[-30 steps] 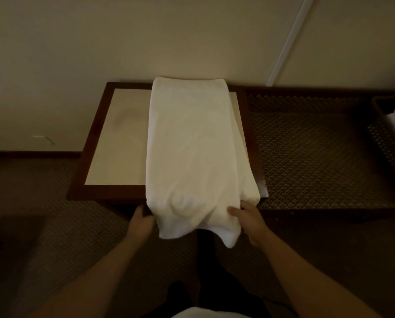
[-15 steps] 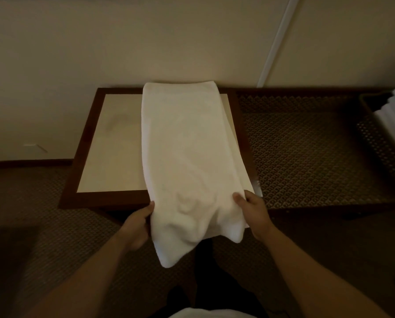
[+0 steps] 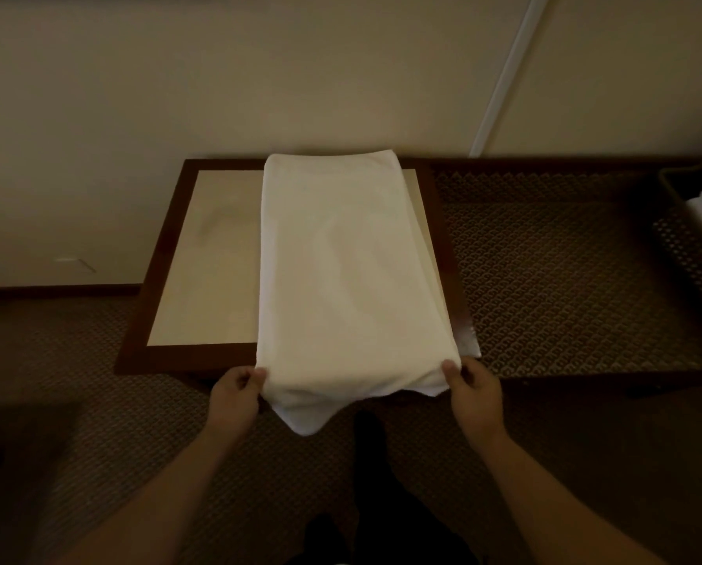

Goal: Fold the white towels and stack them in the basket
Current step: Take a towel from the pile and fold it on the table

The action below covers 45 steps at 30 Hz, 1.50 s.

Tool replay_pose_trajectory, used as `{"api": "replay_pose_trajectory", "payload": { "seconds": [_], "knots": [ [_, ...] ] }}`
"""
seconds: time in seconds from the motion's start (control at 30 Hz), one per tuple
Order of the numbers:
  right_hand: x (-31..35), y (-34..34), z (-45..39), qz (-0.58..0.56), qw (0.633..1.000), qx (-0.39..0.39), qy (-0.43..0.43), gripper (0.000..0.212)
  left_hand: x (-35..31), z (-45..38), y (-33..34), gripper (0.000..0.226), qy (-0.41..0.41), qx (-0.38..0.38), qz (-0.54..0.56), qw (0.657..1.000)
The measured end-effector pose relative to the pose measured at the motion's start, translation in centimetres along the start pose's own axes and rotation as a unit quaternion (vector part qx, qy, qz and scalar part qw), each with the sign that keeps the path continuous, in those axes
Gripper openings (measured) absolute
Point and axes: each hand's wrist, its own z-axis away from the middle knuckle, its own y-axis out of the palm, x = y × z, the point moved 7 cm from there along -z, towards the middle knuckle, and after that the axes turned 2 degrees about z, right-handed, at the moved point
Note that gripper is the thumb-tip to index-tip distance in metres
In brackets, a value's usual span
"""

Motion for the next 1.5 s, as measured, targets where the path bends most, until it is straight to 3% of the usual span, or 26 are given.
{"api": "replay_pose_trajectory", "payload": {
  "seconds": [0.07, 0.13, 0.2, 0.3, 0.33, 0.4, 0.47, 0.5, 0.6, 0.67, 0.77, 0.87, 0.97, 1.03, 1.13, 1.2, 1.3, 1.5],
  "knots": [
    [-1.1, 0.1, -0.3, 0.062, 0.998, -0.005, 0.019, 0.013, -1.0, 0.5, -0.2, 0.015, 0.033, -0.043, -0.021, 0.998],
    [-2.0, 0.9, -0.4, 0.055, 0.996, 0.017, 0.064, 0.011, -0.9, 0.6, -0.2, 0.014, 0.005, -0.05, 0.074, 0.996],
    [-1.9, 2.0, -0.2, 0.0, 0.995, 0.053, 0.085, 0.011, -0.7, 0.4, 0.2, 0.023, -0.05, -0.02, 0.164, 0.985],
    [-0.7, 2.2, 0.1, -0.012, 0.998, 0.047, 0.035, 0.015, -1.4, 0.0, 0.0, 0.022, -0.088, 0.053, 0.181, 0.978],
    [-0.6, 2.0, 0.2, -0.002, 0.999, 0.036, 0.024, 0.015, -1.8, -0.2, -0.4, 0.019, -0.078, 0.058, 0.163, 0.982],
    [-0.6, 1.7, 0.2, 0.057, 0.998, 0.017, 0.016, 0.014, -3.2, -0.7, -1.6, 0.018, -0.008, 0.024, 0.01, 1.0],
    [-0.6, 1.9, 0.2, 0.144, 0.989, 0.013, 0.039, 0.017, -4.4, -0.4, -2.2, 0.021, 0.054, -0.025, -0.157, 0.986],
    [-0.6, 2.0, 0.2, 0.177, 0.983, 0.011, 0.051, 0.017, -4.7, -0.1, -2.1, 0.026, 0.067, -0.037, -0.186, 0.979],
    [0.3, 2.4, -0.1, 0.211, 0.976, -0.015, 0.05, 0.029, -5.4, 0.2, -1.9, 0.034, 0.072, -0.058, -0.165, 0.982],
    [1.5, 2.6, -0.8, 0.223, 0.974, -0.017, 0.025, 0.041, -5.7, -0.6, -1.7, 0.041, 0.066, -0.033, -0.165, 0.983],
    [3.1, 2.5, -1.8, 0.262, 0.965, -0.024, -0.01, 0.036, -5.7, -2.2, -1.9, 0.048, 0.043, -0.008, -0.217, 0.975],
    [3.6, 2.7, -1.7, 0.321, 0.945, -0.039, 0.042, 0.031, -5.7, -2.8, -1.7, 0.044, 0.048, 0.004, -0.26, 0.964],
    [4.8, 4.1, -3.2, 0.372, 0.927, -0.019, 0.041, 0.048, -7.6, -3.9, -1.0, 0.045, 0.062, 0.004, -0.26, 0.964],
    [5.9, 5.6, -5.2, 0.364, 0.93, 0.02, 0.038, 0.062, -8.8, -5.5, -1.0, 0.044, 0.02, 0.005, -0.166, 0.986],
    [8.2, 7.8, -8.4, 0.276, 0.959, 0.056, 0.032, 0.047, -9.9, -7.6, 0.1, 0.045, -0.105, 0.044, 0.086, 0.99],
    [9.2, 8.2, -9.6, 0.212, 0.977, 0.016, -0.003, 0.03, -10.8, -8.8, 0.6, 0.036, -0.095, 0.043, 0.061, 0.993],
    [8.2, 6.8, -9.4, 0.185, 0.98, -0.064, 0.033, 0.02, -11.3, -10.1, 1.2, 0.025, -0.017, 0.004, -0.11, 0.994],
    [8.7, 8.4, -15.4, 0.231, 0.971, -0.025, 0.062, 0.045, -14.5, -14.1, 2.8, 0.054, -0.004, -0.037, -0.107, 0.994]
  ]
}}
